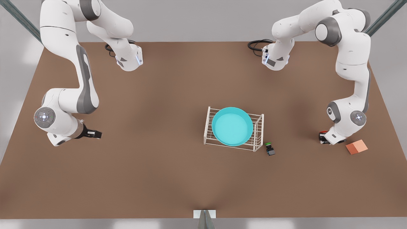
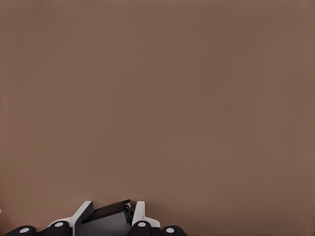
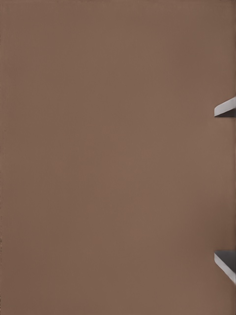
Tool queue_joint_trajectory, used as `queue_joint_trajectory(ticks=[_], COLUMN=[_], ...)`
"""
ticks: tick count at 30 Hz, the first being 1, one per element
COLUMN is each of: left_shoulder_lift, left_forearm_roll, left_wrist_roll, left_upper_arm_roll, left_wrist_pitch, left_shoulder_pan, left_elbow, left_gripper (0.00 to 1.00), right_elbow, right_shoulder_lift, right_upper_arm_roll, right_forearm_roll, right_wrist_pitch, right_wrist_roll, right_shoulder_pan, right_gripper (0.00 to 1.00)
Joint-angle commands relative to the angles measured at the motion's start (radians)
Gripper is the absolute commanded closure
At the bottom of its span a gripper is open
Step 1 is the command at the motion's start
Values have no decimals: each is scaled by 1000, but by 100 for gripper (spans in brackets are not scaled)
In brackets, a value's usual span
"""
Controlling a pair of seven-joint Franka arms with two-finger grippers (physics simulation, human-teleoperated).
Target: Place the plate on the shelf with right arm and place the red button switch in the plate with left arm
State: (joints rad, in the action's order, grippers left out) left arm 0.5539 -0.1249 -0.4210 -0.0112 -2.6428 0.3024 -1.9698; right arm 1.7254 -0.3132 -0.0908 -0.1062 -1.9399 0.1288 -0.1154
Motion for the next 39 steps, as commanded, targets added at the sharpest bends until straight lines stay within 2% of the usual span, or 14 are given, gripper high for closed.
queue_joint_trajectory(ticks=[1, 7, 10, 14, 16, 18, 20, 21, 25, 31, 32, 33, 37, 39], left_shoulder_lift=[-32, -101, -129, -158, -157, -157, -143, -135, -69, -8, -8, -8, -35, -83], left_forearm_roll=[4, 5, 42, 67, 91, 88, 91, 91, 87, 34, 21, 21, 2, -62], left_wrist_roll=[62, 389, 541, 766, 909, 1028, 1246, 1327, 1498, 1518, 1518, 1512, 1452, 1033], left_upper_arm_roll=[5, 28, 122, 258, 329, 393, 507, 520, 520, 516, 516, 514, 513, 513], left_wrist_pitch=[141, 590, 730, 758, 856, 860, 870, 853, 827, 741, 741, 741, 790, 1124], left_shoulder_pan=[-22, -192, -192, -192, -192, -192, -201, -239, -356, -408, -408, -408, -393, -301], left_elbow=[31, 270, 339, 339, 411, 428, 453, 463, 560, 506, 508, 508, 513, 608], left_gripper=[50, 49, 49, 50, 49, 50, 50, 50, 50, 50, 31, 0, 0, 0], right_elbow=[-3, -3, -3, -3, -3, -4, -7, -7, -7, -7, -7, -7, -7, -7], right_shoulder_lift=[-3, -12, -14, -14, -14, -14, -17, -18, -26, -32, -32, -32, -37, -40], right_upper_arm_roll=[0, 0, 0, 0, 0, 0, 0, 0, 0, 0, 0, 0, 0, 0], right_forearm_roll=[-4, -4, -4, -3, -1, -1, -1, 0, -1, 0, 0, 0, 0, 2], right_wrist_pitch=[-1, -1, -1, 6, 4, 2, 2, 2, -5, -5, -5, -5, -5, -7], right_wrist_roll=[-109, -115, -115, -121, -120, -121, -121, -121, -121, -120, -120, -121, -120, -120], right_shoulder_pan=[-7, -16, -16, -16, -16, -16, -16, -16, -23, -23, -23, -23, -23, -23], right_gripper=[0, 0, 0, 0, 0, 0, 0, 0, 0, 0, 0, 0, 0, 0])
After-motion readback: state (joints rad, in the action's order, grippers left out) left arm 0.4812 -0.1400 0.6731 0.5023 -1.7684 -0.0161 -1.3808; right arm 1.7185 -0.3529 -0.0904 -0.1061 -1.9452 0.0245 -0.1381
